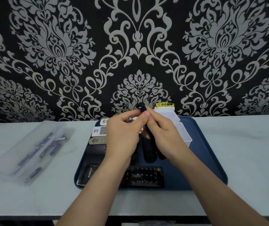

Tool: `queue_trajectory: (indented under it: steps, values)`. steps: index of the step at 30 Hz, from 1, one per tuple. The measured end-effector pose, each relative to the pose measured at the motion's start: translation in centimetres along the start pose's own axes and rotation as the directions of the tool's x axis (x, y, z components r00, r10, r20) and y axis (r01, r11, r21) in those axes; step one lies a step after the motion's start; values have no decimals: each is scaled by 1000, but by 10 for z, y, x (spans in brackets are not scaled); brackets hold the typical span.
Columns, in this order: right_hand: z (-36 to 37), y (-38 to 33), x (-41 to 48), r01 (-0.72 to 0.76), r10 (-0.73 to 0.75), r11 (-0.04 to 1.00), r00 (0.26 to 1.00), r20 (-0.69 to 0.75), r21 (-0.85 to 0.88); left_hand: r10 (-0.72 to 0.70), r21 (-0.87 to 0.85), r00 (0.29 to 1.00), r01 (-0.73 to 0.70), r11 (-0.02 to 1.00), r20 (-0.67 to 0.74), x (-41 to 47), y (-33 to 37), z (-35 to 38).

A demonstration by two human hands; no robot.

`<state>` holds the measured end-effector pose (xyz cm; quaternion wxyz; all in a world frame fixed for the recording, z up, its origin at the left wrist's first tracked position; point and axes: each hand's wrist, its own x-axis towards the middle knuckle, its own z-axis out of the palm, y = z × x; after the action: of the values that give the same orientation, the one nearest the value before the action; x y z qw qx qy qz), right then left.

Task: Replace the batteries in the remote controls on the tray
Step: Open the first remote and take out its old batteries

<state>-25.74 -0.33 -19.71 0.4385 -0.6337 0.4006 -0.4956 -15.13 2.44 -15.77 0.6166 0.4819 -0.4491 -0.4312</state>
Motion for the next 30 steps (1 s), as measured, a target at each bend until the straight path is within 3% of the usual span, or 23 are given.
queue_trajectory:
  steps: [4, 10, 13, 16, 20, 30]
  values:
    - [8, 6, 0, 92, -98, 987, 995, -38, -133, -89, -162, 990, 71, 984, -107, 4, -2, 1]
    - [7, 3, 0, 124, -133, 983, 989, -57, -135, -103, -200, 984, 73, 977, -142, 8, -6, 4]
    - [4, 0, 0, 123, -125, 991, 991, -50, -43, -151, -205, 985, 132, 970, -84, 10, -4, 3]
    - [-2, -3, 1, 113, -112, 992, 993, -30, 55, -303, -301, 953, 296, 906, 26, 13, -3, 2]
    - [-8, -5, 1, 159, -160, 987, 987, 13, 15, -419, -402, 903, 422, 813, 100, 18, -6, 1]
    - [-14, -7, 0, 198, -198, 980, 977, 79, 1, -449, -465, 857, 514, 721, 252, 19, -9, -4]
